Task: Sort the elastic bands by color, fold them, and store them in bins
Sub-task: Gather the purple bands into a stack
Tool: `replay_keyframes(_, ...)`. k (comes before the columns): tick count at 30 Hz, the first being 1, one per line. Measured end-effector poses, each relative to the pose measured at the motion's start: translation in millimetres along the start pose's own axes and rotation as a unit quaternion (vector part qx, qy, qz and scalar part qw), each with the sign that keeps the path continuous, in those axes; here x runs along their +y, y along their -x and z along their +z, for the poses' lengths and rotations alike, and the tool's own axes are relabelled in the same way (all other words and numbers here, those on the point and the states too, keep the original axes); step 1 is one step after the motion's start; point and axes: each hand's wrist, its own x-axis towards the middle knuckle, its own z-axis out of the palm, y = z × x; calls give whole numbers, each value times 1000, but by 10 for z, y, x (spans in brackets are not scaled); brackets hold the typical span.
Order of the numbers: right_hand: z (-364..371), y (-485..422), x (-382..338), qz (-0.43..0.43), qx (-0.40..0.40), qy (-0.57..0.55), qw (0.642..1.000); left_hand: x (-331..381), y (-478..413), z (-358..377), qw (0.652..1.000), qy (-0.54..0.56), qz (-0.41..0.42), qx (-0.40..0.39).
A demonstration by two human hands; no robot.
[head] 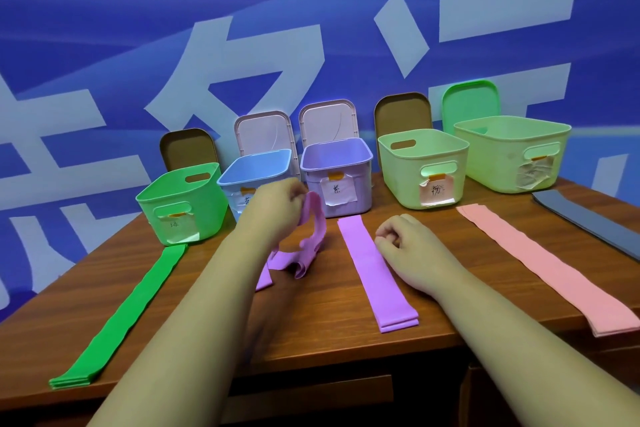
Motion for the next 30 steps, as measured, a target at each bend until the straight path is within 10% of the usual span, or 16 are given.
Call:
replay_keyframes(8, -9, 81, -32, -88, 12, -74, 993, 598, 229, -221, 980, 13, 180, -88)
replay_keyframes(12, -13, 28, -216, -138, 85, 63, 985, 705, 261, -310, 981, 29, 171, -85)
replay_keyframes(21, -433, -166, -356, -18, 77, -90, 993, 355, 220, -754, 964, 139, 95, -205)
replay_keyframes(30, -727, 52, -424, 22, 31, -37, 999, 217, 81, -677, 916, 400, 13, -25)
